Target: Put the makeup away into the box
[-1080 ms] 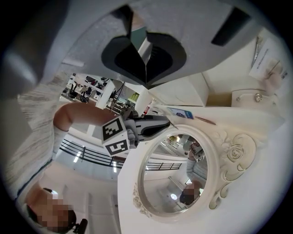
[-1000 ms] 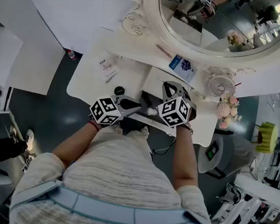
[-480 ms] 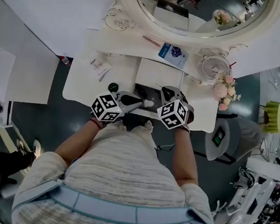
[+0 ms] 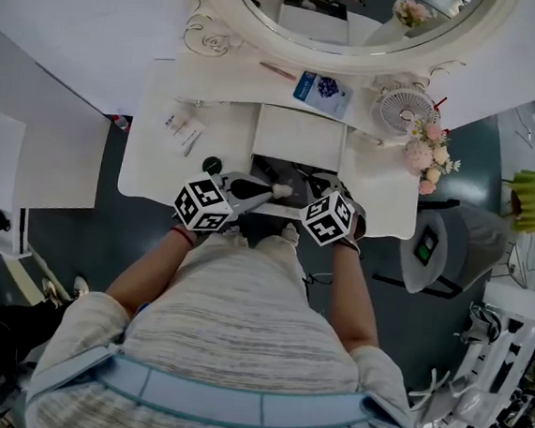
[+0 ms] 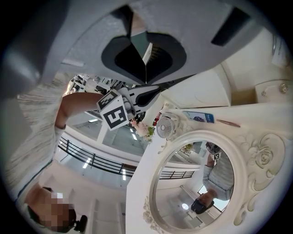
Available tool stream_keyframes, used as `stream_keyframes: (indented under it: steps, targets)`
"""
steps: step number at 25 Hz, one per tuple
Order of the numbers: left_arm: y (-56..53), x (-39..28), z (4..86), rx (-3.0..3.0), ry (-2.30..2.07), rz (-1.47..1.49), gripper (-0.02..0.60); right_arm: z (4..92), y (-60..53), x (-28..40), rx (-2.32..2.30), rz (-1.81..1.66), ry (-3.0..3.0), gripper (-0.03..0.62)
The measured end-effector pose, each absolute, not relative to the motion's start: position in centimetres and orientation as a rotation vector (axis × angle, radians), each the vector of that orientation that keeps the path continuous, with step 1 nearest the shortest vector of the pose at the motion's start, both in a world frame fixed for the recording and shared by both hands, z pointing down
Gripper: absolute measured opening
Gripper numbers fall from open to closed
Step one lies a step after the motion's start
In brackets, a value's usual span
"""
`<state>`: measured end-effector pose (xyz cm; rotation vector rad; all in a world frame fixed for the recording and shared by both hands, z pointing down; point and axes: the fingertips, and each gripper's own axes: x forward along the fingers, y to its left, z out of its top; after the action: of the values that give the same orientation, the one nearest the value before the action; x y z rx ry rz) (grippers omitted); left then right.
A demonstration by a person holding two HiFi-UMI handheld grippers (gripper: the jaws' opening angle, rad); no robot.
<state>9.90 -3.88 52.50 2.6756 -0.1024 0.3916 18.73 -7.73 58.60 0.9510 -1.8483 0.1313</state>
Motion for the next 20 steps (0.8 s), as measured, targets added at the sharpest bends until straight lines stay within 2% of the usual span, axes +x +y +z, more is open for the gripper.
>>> stream_keyframes:
  steps: [18,20]
  targets:
    - [-3.9,9.6,52.7,2.673,-0.095,0.396,0.015,62.3,-6.2,19.4,0.948,0.276,-1.815,0.02]
    - [-4.0,9.5,52.7,2.673,-0.098,0.394,0.015,62.4,-6.1,19.3,0.949,0.287,-1.818,0.038]
